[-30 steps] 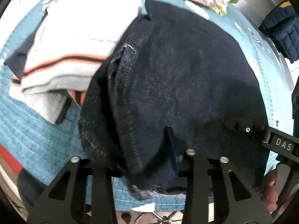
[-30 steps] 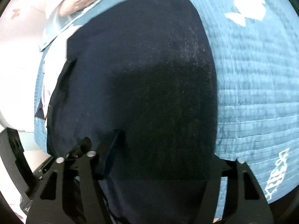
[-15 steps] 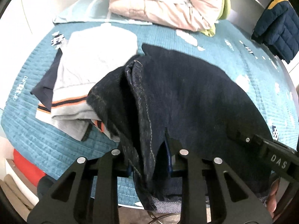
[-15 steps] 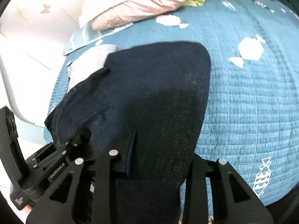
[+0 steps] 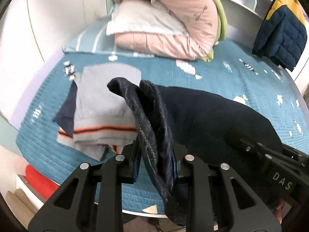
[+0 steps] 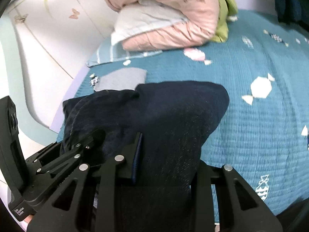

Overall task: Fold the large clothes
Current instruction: 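Lift the jacket with both grippers and fold it over onto itself, then press both grippers on the folded jacket to flatten and square it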

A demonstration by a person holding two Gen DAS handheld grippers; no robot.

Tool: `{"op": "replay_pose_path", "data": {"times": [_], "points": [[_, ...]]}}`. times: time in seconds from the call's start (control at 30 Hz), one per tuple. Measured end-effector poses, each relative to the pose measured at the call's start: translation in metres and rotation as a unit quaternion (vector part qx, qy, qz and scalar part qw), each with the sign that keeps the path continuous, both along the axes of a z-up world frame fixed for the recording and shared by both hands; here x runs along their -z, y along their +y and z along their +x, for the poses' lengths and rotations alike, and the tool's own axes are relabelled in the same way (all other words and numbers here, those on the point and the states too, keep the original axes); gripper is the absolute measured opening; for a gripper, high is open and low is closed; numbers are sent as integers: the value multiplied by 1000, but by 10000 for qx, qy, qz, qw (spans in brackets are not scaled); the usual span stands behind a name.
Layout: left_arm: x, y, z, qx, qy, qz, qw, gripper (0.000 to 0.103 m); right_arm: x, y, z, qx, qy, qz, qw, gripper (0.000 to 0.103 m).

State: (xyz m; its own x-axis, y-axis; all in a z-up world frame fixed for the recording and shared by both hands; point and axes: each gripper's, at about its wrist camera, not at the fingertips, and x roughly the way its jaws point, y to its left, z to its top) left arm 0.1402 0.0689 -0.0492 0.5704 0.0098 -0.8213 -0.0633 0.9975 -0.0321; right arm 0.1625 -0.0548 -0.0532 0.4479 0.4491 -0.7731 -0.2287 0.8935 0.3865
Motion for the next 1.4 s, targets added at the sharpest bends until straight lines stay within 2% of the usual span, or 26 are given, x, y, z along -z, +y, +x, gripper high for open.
{"op": "replay_pose_path", "data": {"times": [0.17,0.27,0.5,0.57,0.6,0.63,0.67,0.7,0.73,0.77,0.83,0.87,0.93,1.0,1.07,1.13,1.17,1.2,1.23,1.3,1.33,1.4], "points": [[-40,8,0,-48,-419,81,9991,24,-45,18,0,-238,-576,-105,9980,26],[-77,22,3,-144,-775,161,9968,24,-79,34,5,-437,-966,-109,9943,26],[-167,79,7,-635,-1683,420,9828,24,-160,91,21,-958,-2013,189,9747,26],[-181,96,9,-755,-1812,517,9792,25,-169,107,29,-1020,-2081,344,9722,27],[-184,107,11,-789,-1816,560,9786,27,-167,116,37,-1009,-1943,475,9746,29],[-182,115,14,-768,-1781,592,9792,51,-159,126,49,-1003,-1687,541,9791,31],[-174,125,18,-729,-1674,661,9810,64,-149,133,57,-988,-1450,487,9833,43],[-159,140,21,-995,-1487,969,9791,78,-130,143,68,-964,-1008,259,9899,68],[-142,154,22,-1205,-1288,1113,9780,79,-115,148,74,-896,-766,69,9930,81],[-126,166,22,-1311,-1082,1084,9795,79,-92,149,77,-764,-604,-69,9952,85],[-87,190,19,-1463,-580,741,9848,79,-58,146,77,-618,-532,-250,9964,86],[-66,200,17,-1542,-309,574,9859,79,-35,146,80,-561,-254,-466,9970,87],[-31,209,14,-1654,101,483,9850,72,-9,143,84,-553,178,-418,9974,87],[-3,212,13,-1656,399,463,9843,70,1,138,85,-470,266,-322,9980,87],[11,211,13,-1598,510,386,9851,67,5,137,85,-475,178,-473,9976,87],[19,213,21,-1554,577,331,9856,55,2,143,88,-586,21,-595,9965,82],[22,214,26,-1522,568,280,9863,51,1,145,87,-647,-40,-564,9963,68],[21,214,32,-1481,543,207,9873,43,0,150,87,-756,-65,-509,9958,54],[21,216,36,-1459,542,162,9877,37,2,156,90,-845,-24,-494,9952,49],[24,219,48,-1437,554,74,9880,32,13,172,92,-1108,255,-556,9920,30],[27,219,52,-1425,560,55,9882,28,20,180,92,-1203,410,-613,9900,28],[31,218,60,-1385,584,-45,9886,25,35,193,89,-1327,666,-752,9860,26]]}}
